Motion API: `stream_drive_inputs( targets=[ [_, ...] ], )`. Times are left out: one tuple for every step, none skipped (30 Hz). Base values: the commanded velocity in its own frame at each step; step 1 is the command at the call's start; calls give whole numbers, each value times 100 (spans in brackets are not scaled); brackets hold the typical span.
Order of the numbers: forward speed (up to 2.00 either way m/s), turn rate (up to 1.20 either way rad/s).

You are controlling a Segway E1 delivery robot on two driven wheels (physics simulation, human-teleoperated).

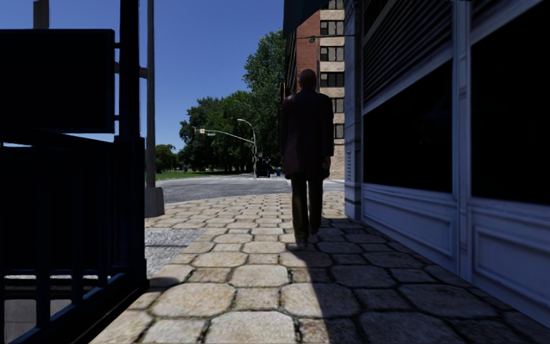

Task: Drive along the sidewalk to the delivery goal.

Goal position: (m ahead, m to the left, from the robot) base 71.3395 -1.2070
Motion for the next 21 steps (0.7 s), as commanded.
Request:
stream_drive_inputs(
  targets=[
    [68,0],
    [68,0],
    [68,0],
    [68,0],
    [68,0],
    [68,0],
    [68,0],
    [68,0],
    [68,0],
    [68,0],
    [68,0],
    [69,0],
    [69,0],
    [69,0],
    [69,0],
    [69,0],
    [70,0],
    [70,0],
    [71,0],
    [83,0],
    [109,0]
  ],
)
